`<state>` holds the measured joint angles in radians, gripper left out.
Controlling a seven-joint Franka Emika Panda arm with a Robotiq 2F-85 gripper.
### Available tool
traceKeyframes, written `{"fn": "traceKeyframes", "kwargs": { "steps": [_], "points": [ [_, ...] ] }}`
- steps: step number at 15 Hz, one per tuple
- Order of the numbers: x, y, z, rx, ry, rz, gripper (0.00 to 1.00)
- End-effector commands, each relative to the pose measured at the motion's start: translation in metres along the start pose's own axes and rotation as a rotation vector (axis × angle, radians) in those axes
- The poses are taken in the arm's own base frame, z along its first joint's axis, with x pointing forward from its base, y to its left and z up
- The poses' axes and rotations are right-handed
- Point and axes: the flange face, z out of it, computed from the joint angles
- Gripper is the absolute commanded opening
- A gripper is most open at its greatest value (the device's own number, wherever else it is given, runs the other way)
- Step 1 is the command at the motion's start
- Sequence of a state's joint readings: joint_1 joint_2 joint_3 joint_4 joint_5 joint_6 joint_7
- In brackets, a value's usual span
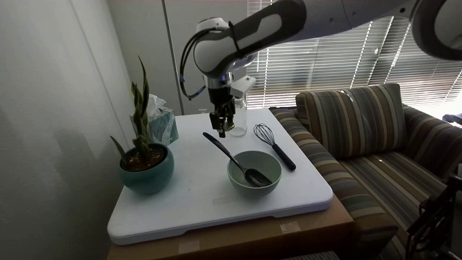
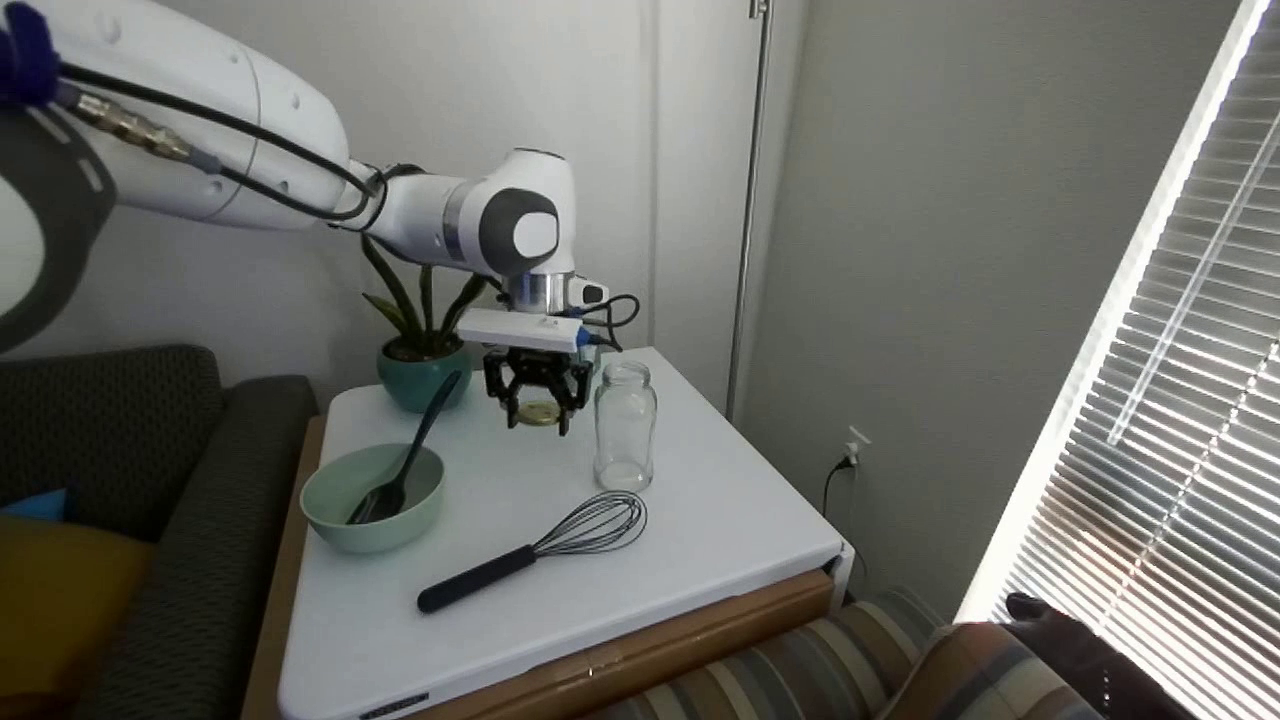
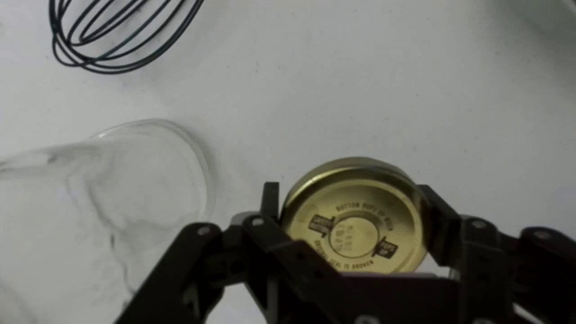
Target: Take the lid off the jar and put it on the tray
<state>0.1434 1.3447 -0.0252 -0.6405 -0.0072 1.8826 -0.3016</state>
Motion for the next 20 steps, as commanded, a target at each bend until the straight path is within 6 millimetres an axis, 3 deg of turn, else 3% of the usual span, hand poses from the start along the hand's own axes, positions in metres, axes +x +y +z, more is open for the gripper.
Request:
{"fn": "traceKeyframes", "kwargs": {
  "steps": [1, 9, 19, 20],
  "points": [
    [-0.002, -0.003, 0.025, 0.006, -0.021, -0.005, 0.47],
    [0.005, -0.018, 0.048, 0.0, 0.007, 0.039, 0.47],
    [0.009, -0.009, 0.067, -0.025, 0.094, 0.167, 0.47],
    [0.009, -0.009, 0.065, -0.026, 0.093, 0.162, 0.82]
  ]
}}
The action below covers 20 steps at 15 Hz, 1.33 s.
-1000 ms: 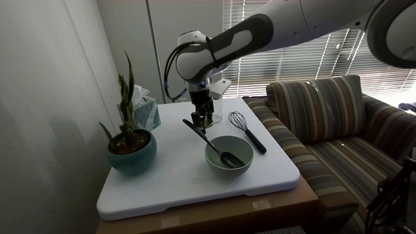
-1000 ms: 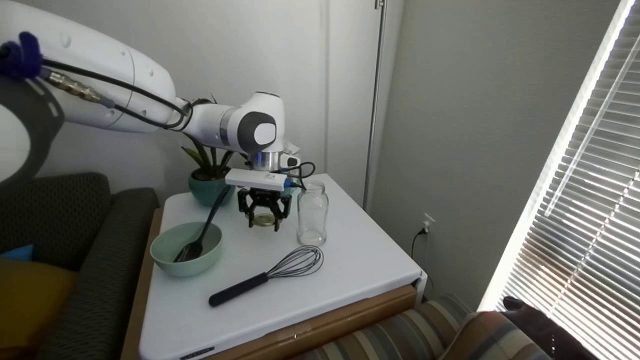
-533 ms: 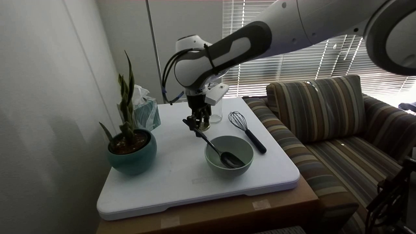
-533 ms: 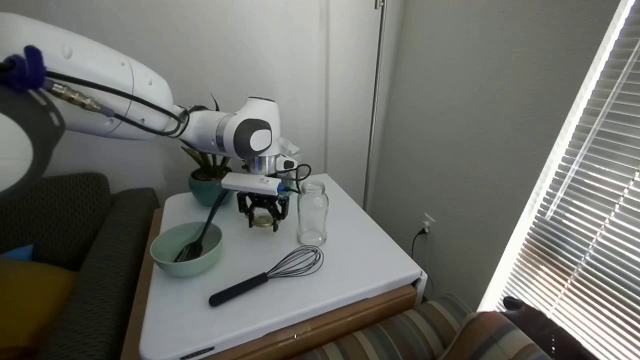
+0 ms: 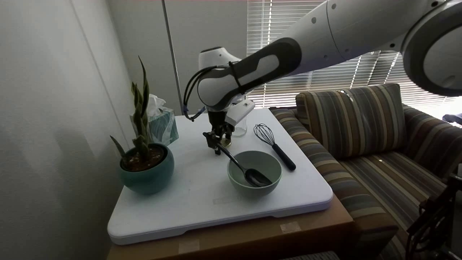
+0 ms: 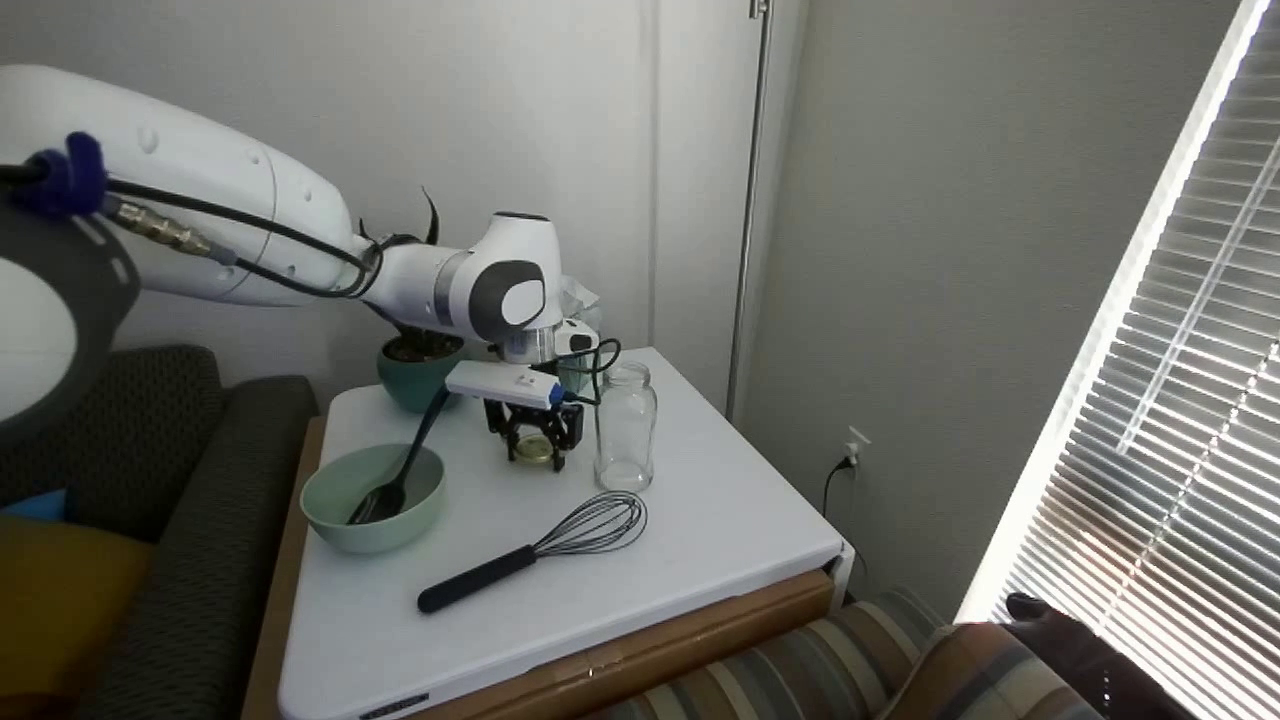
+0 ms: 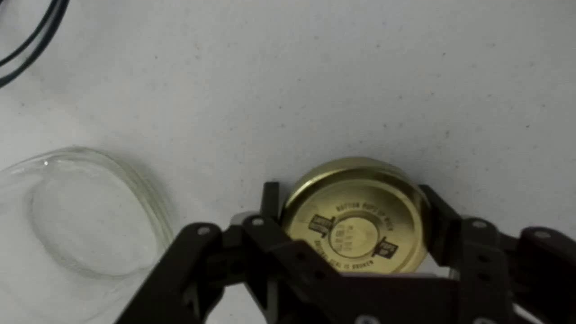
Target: Take the lid off the jar and put it on the tray
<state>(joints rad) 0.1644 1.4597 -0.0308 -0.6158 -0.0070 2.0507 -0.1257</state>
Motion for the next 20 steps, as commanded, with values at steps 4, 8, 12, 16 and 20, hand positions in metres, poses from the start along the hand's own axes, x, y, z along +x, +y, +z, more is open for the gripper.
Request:
{"fn": "traceKeyframes", "kwargs": {
  "steps": [4, 8, 12, 16, 20],
  "points": [
    [0.004, 0.006, -0.009, -0.004, 0.03, -0.002, 1.0],
    [0.015, 0.004, -0.048, -0.03, 0.068, -0.051, 1.0],
    [0.022, -0.001, -0.111, 0.007, 0.066, -0.164, 1.0],
    [0.024, -0.006, -0.134, -0.007, 0.073, -0.189, 1.0],
    [0.024, -0.009, -0.162, -0.005, 0.063, -0.218, 1.0]
  ]
}}
